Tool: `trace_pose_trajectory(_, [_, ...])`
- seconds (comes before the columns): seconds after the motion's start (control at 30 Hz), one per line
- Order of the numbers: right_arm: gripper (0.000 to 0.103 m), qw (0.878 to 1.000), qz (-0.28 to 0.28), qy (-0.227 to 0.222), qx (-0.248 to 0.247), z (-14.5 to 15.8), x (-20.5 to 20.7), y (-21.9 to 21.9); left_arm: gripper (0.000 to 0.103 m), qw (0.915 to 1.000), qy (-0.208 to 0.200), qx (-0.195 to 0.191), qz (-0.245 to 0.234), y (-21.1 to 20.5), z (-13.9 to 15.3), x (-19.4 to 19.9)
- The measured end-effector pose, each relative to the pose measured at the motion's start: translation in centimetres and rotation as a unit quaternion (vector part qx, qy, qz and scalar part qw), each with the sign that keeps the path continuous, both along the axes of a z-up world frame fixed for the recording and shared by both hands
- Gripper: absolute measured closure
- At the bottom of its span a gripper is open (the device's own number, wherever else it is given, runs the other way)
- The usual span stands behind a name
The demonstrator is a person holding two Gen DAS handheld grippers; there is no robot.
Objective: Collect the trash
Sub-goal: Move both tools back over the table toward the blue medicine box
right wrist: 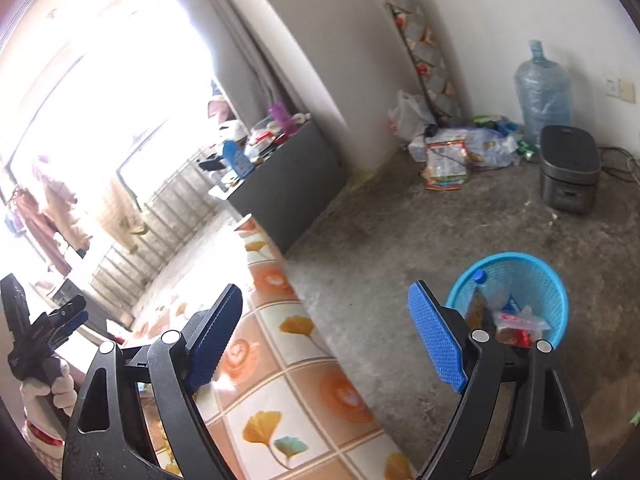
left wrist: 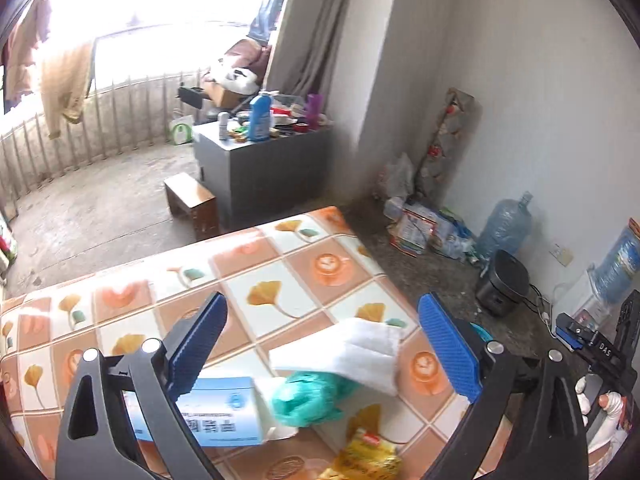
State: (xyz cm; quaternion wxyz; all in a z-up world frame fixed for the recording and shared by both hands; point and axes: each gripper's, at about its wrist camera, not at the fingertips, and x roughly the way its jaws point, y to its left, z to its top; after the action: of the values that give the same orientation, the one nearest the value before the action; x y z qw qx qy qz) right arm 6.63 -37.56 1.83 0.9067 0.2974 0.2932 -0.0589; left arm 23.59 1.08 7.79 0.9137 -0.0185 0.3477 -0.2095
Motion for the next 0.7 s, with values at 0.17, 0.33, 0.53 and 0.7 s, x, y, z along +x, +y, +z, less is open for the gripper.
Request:
trace_pose_trajectory(0.17, [0.022, 0.996, 0.091, 0.011, 0.008, 0.7, 5.0, 4.7, 0.012, 0.9973, 0.023, -0.014, 0.068, 7.4, -1.8, 1.8])
trace_pose_trajectory(0.33, [0.027, 0.983, 0.180, 0.034, 0.012, -0.1, 10.1, 9.8, 0.032, 0.9951, 0.055, -0.008, 0.082, 9.8, -5.2, 3.6])
trace_pose_trajectory(0.53, [0.049, 0.969, 0.233, 0.084, 0.019, -3.4, 15.7, 14.7, 0.054, 0.9925, 0.091, 0.034, 0.074, 9.8, -10.0, 6.5])
trace_pose_trajectory(0.7, [0.069, 0.957, 0.262, 0.127, 0.019, -5.5, 18.6, 17.1, 0.071, 0.9859, 0.134, 0.052, 0.085, 11.1, -12.8, 8.5])
